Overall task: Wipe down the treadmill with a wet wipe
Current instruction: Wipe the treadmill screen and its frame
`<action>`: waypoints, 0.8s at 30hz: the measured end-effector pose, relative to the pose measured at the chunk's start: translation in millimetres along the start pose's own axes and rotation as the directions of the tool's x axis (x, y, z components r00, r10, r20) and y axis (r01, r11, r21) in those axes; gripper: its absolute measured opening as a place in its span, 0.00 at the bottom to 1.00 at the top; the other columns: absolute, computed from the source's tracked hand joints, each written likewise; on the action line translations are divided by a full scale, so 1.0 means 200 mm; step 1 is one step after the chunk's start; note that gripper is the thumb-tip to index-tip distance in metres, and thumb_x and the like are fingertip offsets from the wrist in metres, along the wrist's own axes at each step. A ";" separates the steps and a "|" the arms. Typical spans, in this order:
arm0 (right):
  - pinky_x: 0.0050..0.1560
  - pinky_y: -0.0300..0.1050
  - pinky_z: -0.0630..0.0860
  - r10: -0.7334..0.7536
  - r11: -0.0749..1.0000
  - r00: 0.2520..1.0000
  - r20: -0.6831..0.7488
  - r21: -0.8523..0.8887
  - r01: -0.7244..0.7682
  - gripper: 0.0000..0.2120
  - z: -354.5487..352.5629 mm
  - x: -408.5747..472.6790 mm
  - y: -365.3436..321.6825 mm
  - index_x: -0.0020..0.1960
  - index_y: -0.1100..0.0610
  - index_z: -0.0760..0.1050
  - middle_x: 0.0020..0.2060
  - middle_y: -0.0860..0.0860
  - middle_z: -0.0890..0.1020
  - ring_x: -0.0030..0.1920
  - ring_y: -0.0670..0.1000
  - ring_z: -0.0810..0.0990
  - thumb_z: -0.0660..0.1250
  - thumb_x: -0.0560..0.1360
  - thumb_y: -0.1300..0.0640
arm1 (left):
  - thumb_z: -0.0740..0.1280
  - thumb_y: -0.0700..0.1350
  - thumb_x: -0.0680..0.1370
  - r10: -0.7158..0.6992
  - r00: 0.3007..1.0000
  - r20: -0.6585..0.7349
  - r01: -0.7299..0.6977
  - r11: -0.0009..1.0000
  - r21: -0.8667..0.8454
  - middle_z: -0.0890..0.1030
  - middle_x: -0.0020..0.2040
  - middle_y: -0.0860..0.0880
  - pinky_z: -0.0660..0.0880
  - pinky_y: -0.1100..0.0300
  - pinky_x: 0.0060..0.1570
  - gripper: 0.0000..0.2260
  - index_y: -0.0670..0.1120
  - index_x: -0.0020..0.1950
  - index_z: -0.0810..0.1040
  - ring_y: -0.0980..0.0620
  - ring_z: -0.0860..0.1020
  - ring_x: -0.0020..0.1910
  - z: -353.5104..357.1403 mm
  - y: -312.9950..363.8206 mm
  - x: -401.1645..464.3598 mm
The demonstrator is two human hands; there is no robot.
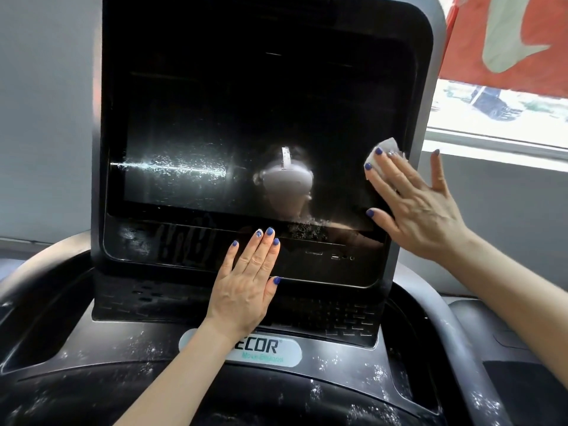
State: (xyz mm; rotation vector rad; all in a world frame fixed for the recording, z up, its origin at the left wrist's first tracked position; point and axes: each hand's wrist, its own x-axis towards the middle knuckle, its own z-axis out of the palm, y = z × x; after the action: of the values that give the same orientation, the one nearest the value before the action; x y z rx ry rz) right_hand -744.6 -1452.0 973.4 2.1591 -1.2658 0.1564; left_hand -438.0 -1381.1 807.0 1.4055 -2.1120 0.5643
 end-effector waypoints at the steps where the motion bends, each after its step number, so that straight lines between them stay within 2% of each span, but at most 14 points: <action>1: 0.77 0.68 0.37 0.006 1.000 1.000 0.003 0.020 -0.007 0.33 0.02 -0.03 -0.03 0.82 0.54 0.54 0.82 0.52 0.52 0.81 0.53 0.51 0.48 0.82 0.39 | 0.53 0.51 0.84 0.000 1.000 -0.001 0.000 1.000 0.000 0.56 0.82 0.45 0.47 0.47 0.80 0.27 0.43 0.82 0.55 0.48 0.53 0.82 0.00 0.00 0.00; 11: 0.77 0.69 0.43 -0.172 0.981 0.984 0.049 0.098 0.167 0.32 0.15 -0.45 -0.20 0.82 0.50 0.55 0.82 0.48 0.53 0.81 0.50 0.51 0.53 0.81 0.40 | 0.53 0.51 0.84 -0.001 1.000 -0.017 0.001 1.000 -0.021 0.55 0.82 0.45 0.47 0.47 0.80 0.27 0.43 0.82 0.54 0.49 0.51 0.82 0.00 0.00 0.01; 16: 0.78 0.66 0.42 -0.353 0.935 0.927 0.124 0.076 0.345 0.31 0.17 -0.59 -0.14 0.81 0.48 0.59 0.81 0.47 0.57 0.81 0.48 0.53 0.55 0.79 0.42 | 0.53 0.51 0.85 0.002 1.000 0.000 -0.002 1.000 -0.030 0.56 0.82 0.45 0.46 0.47 0.80 0.27 0.42 0.81 0.54 0.50 0.50 0.82 -0.01 0.00 0.01; 20: 0.77 0.67 0.43 -0.380 0.925 0.913 0.151 0.031 0.380 0.30 0.13 -0.60 -0.04 0.80 0.48 0.61 0.80 0.47 0.61 0.79 0.48 0.57 0.54 0.79 0.43 | 0.53 0.51 0.85 0.014 1.000 0.012 -0.013 0.999 -0.053 0.56 0.82 0.44 0.45 0.47 0.80 0.27 0.42 0.81 0.54 0.49 0.52 0.81 -0.03 0.00 0.01; 24: 0.77 0.69 0.45 -0.385 0.920 0.906 0.173 0.000 0.391 0.31 0.13 -0.59 -0.03 0.81 0.48 0.58 0.81 0.47 0.58 0.80 0.47 0.54 0.54 0.79 0.43 | 0.53 0.50 0.85 0.027 1.000 0.006 -0.026 0.992 -0.125 0.56 0.82 0.43 0.46 0.47 0.80 0.26 0.41 0.81 0.55 0.48 0.52 0.82 -0.08 -0.05 -0.03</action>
State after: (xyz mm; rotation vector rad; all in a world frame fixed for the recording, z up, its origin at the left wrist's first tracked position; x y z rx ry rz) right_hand -808.5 -1376.2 902.0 2.3849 -0.8886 -0.2183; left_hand -424.2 -1371.9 815.8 1.3132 -2.1361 0.4291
